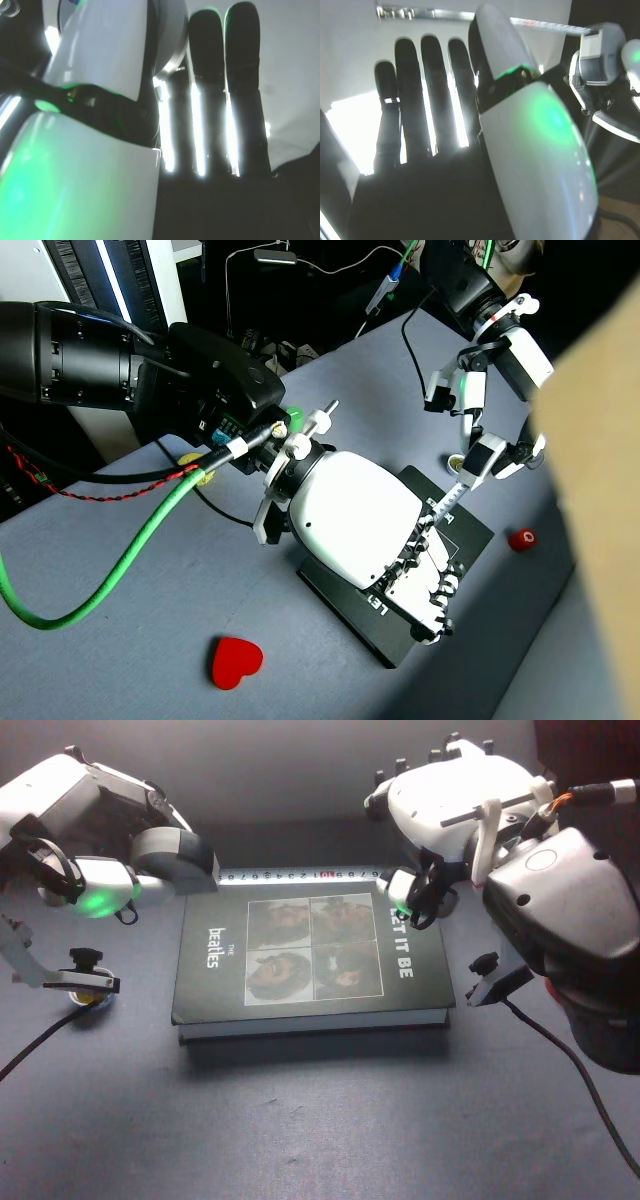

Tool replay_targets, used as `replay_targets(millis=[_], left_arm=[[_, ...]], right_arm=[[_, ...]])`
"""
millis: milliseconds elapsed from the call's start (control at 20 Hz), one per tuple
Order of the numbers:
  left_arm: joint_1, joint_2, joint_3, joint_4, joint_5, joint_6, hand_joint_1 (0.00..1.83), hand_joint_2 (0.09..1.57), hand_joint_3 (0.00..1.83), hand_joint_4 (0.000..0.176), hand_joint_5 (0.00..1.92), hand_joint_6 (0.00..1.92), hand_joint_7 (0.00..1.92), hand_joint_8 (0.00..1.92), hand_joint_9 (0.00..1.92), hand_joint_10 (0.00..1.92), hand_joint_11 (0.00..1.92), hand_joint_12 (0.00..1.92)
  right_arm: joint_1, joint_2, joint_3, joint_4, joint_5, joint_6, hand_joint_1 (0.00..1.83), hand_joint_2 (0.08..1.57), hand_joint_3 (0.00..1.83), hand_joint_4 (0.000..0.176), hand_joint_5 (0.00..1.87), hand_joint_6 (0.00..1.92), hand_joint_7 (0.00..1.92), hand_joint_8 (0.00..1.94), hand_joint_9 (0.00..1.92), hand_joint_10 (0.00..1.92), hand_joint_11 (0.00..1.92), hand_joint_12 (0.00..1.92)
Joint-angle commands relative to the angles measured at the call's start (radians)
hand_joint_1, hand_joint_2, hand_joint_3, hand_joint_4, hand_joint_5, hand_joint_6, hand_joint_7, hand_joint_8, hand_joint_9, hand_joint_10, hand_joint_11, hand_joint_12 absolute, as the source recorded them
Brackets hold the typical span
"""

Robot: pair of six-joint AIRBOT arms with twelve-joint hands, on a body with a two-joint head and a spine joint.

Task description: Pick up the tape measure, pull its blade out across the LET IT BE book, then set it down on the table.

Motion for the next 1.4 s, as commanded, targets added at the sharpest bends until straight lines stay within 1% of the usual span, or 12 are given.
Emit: replay_targets(millis=[0, 150, 700, 800, 1150, 1350], left_arm=[[-0.005, 0.011, 0.003, 0.028, -0.106, -0.011, 1.39, 1.07, 0.00, 0.000, 1.08, 0.65, 1.15, 0.82, 0.92, 1.13, 0.84, 1.01], [-0.005, 0.010, 0.004, 0.027, -0.106, -0.011, 1.39, 1.07, 0.00, 0.000, 1.08, 0.64, 1.14, 0.84, 0.92, 1.12, 0.84, 1.01], [0.000, 0.011, 0.001, 0.015, -0.110, -0.011, 1.39, 1.07, 0.00, 0.000, 1.08, 0.65, 1.13, 0.85, 0.92, 1.12, 0.84, 1.01], [0.000, 0.011, 0.003, 0.015, -0.110, -0.011, 1.39, 1.07, 0.00, 0.000, 1.05, 0.69, 1.13, 0.85, 0.92, 1.13, 0.83, 1.01], [0.000, 0.013, 0.005, 0.015, -0.110, -0.011, 1.39, 1.07, 0.00, 0.000, 1.05, 0.71, 1.14, 0.81, 0.92, 1.13, 0.83, 1.01], [0.000, 0.014, 0.003, 0.014, -0.112, -0.011, 1.39, 1.06, 0.00, 0.000, 1.08, 0.68, 1.14, 0.81, 0.93, 1.13, 0.83, 1.01]], right_arm=[[0.013, 0.003, 0.000, -0.070, 0.046, -0.001, 0.96, 1.21, 0.00, 0.000, 0.52, 0.00, 0.60, 0.01, 0.58, 0.02, 0.07, 1.15], [0.009, 0.003, -0.001, -0.053, 0.044, -0.007, 0.95, 1.21, 0.00, 0.000, 0.52, 0.00, 0.60, 0.01, 0.59, 0.02, 0.07, 1.15], [0.005, 0.004, -0.012, -0.053, 0.047, -0.012, 0.95, 1.21, 0.00, 0.000, 0.54, 0.01, 0.62, 0.01, 0.60, 0.02, 0.09, 1.15], [0.004, 0.004, -0.012, -0.053, 0.047, -0.012, 0.94, 1.21, 0.00, 0.000, 0.54, 0.01, 0.62, 0.01, 0.60, 0.02, 0.09, 1.15], [-0.006, 0.003, -0.017, -0.053, 0.047, -0.012, 0.93, 1.21, 0.00, 0.000, 0.54, 0.00, 0.63, 0.01, 0.61, 0.02, 0.09, 1.15], [-0.009, 0.003, -0.020, -0.053, 0.047, -0.013, 0.93, 1.21, 0.00, 0.000, 0.54, 0.00, 0.63, 0.01, 0.61, 0.02, 0.10, 1.16]])
